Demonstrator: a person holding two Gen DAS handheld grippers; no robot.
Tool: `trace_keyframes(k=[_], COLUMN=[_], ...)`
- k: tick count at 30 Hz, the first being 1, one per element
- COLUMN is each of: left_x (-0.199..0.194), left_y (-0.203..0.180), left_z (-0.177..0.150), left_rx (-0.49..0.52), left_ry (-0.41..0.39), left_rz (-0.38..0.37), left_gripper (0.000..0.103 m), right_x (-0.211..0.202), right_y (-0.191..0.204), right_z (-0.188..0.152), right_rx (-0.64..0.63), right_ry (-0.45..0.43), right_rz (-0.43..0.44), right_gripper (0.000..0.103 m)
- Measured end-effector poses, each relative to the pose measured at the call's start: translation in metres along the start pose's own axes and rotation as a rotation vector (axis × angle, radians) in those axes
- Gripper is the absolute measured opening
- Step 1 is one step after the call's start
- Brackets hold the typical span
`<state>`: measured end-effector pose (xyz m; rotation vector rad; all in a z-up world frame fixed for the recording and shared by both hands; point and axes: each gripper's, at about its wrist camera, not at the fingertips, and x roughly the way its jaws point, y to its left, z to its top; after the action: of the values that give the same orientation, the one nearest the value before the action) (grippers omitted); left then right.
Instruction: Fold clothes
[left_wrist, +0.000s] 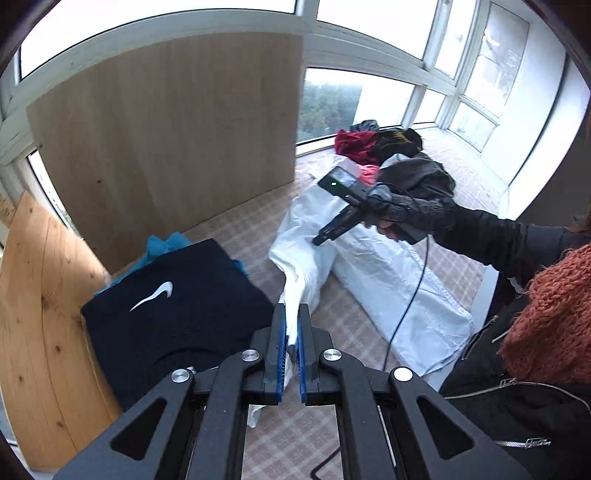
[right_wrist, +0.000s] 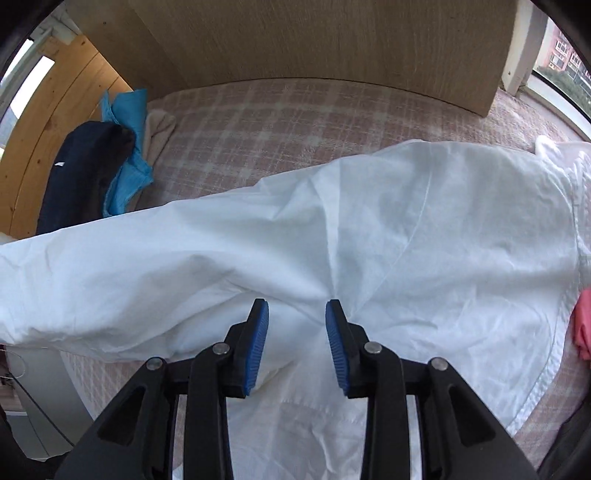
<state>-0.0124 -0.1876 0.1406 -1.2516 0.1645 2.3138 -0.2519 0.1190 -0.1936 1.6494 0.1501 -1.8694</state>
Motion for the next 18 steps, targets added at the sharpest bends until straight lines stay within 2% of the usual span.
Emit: trace_keyframes(k=[3,5,7,9,10,14,18], left_x=[-0.001,0.0,0.004,0.013,0.018,0.061,0.126], left_y=[-0.04,-0.064,-0.092,-0.123,-0.139,-0.21,-0.271], left_z=[0.004,0.006,0.008,0.011,0.011,0.009,-0.009], left_rx=[0.043,0.059,0.073,0.079,0.083,0.105,0.109], left_ry=[-0.003,-0.001,0.002,0.007,0.011,0.046,0.135], left_rz=[-0.013,-0.022,-0.027,-0.058,-0.072,-0.156,-0.244], left_gripper=[0.004,0.004,0.004,0.004,0.004,0.004,0.004], right_x=[-0.021,-0.017,0.0,0.016,0.014,0.0,-0.031], right_y=[0.0,0.001,0.002,0.003,0.004,-0.013,-0.06], right_z=[-0.029,-0.038,-0.034,-0.031,-0.029,-0.027,-0.021], right_rx=[-0.012,-0.031,-0.04,-0.06,-0.079,-0.066,0.01], right_ry=[0.01,0.031,0.058,0.079,0.059,0.072,0.053], right_rz=[0.051,0.078,0.019,0.0,-0.001,0.053,0.055], right_gripper=[0.032,0.032,0.032,0.032,0.032,0.032,0.032])
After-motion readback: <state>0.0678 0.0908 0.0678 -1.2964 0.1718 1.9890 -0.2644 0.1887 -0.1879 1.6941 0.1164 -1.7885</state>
